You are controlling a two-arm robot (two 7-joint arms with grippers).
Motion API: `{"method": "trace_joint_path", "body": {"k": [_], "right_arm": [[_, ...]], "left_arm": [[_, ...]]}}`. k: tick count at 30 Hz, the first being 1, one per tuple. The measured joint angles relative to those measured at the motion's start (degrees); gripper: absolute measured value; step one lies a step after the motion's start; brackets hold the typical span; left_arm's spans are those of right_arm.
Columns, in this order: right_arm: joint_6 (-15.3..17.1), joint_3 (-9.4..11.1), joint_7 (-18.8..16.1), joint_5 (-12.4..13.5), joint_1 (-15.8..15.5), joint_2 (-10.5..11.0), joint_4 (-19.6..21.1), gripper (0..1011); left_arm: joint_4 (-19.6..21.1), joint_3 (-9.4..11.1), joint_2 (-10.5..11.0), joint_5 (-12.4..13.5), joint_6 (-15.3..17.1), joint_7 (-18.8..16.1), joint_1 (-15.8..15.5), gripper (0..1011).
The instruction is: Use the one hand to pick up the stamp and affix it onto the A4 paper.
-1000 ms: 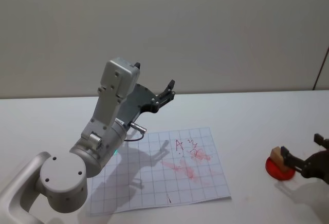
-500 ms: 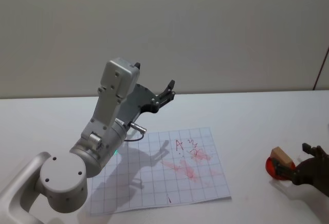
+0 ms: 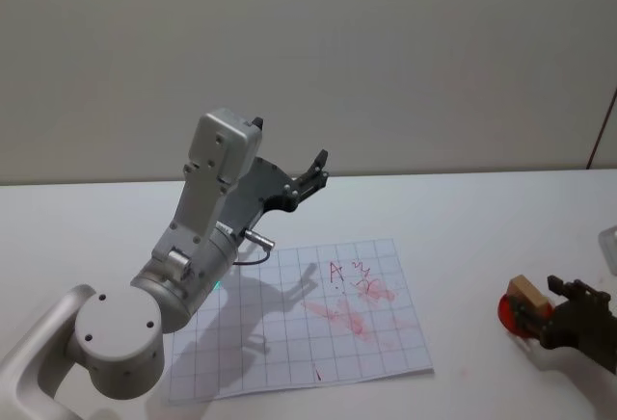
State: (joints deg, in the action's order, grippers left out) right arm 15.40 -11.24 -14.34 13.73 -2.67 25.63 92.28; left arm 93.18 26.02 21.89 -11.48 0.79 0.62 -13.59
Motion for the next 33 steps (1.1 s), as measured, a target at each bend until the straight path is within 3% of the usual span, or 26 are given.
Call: {"method": "trace_joint_path", "body": {"k": [5, 14, 22, 33], "right_arm": [[0.16, -0.16, -0.32, -0.37, 0.40, -0.22, -0.51, 520], [0.24, -0.26, -0.56, -0.61, 0.68, -0.35, -0.85, 260], [-0.59, -0.36, -1.58, 0.08, 0.92, -0.62, -0.63, 220], [-3.91, -1.14, -6.24, 2.47, 2.56, -2.12, 1.27, 220]], "left_arm": [[0.00, 0.00, 0.00, 0.00, 0.00, 0.00, 0.00, 1001], [0.00, 0.00, 0.00, 0.00, 0.00, 0.00, 0.00, 1001], [0.00, 0.00, 0.00, 0.00, 0.00, 0.00, 0.00, 1001], [0.00, 0.00, 0.00, 0.00, 0.00, 0.00, 0.00, 1001]]}}
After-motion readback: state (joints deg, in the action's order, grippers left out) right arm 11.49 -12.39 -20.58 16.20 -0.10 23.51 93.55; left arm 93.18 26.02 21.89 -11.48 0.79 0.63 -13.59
